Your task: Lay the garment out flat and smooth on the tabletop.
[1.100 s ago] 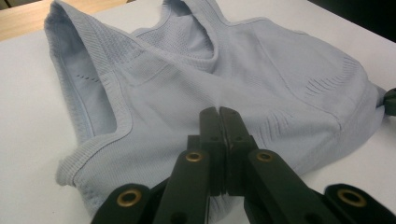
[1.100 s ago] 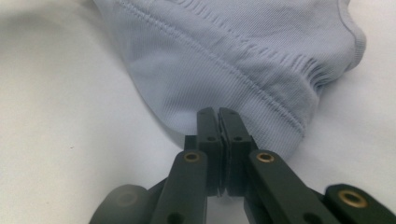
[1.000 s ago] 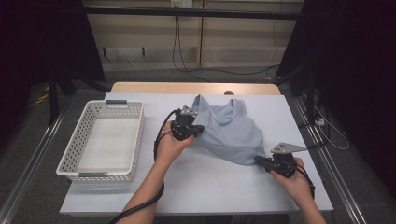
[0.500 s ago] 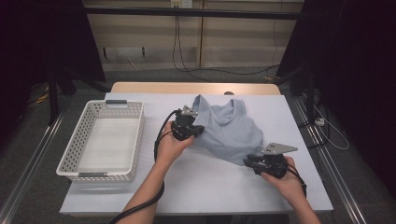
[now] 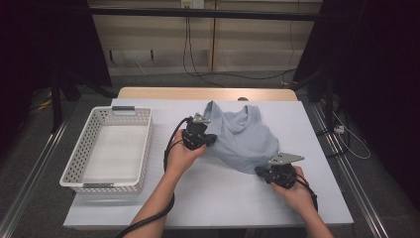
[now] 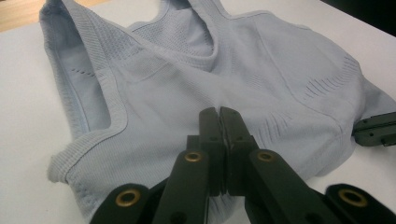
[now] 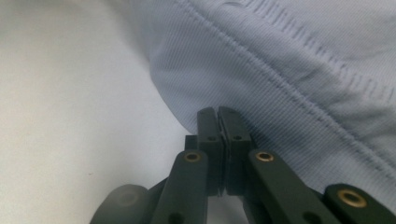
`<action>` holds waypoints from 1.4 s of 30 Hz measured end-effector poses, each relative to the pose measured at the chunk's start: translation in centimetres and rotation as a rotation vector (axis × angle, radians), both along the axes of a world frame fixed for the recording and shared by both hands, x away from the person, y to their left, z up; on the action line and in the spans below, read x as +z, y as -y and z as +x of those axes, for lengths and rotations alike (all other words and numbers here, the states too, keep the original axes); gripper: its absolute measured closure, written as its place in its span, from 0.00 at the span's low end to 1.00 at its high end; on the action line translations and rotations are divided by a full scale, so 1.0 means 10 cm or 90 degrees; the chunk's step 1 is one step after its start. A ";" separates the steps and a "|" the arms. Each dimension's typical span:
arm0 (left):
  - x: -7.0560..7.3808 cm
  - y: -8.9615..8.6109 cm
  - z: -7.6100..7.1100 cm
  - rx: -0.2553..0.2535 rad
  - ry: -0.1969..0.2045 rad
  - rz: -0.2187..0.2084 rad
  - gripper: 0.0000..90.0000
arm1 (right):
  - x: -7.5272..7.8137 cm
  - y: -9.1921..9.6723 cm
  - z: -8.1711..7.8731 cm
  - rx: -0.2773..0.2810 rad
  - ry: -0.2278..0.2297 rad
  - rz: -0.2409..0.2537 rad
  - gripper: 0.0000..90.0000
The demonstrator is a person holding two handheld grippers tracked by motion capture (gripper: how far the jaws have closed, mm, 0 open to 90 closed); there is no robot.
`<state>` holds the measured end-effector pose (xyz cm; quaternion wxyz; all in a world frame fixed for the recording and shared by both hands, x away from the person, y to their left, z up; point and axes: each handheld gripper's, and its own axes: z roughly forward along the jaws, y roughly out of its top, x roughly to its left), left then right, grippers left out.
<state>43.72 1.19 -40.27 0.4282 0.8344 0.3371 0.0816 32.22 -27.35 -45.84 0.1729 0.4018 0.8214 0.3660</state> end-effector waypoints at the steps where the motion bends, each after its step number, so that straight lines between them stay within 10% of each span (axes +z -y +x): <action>1: 0.01 0.00 0.00 0.000 -0.002 -0.002 0.99 | 0.01 -0.01 0.00 0.001 0.001 -0.006 0.99; 21: 0.07 -0.04 0.01 0.007 0.010 -0.018 0.99 | 0.31 0.27 -0.13 -0.013 0.032 0.095 1.00; 42: 0.00 0.01 -0.04 -0.018 -0.006 0.000 0.87 | 0.20 0.24 -0.12 -0.007 0.012 0.077 0.99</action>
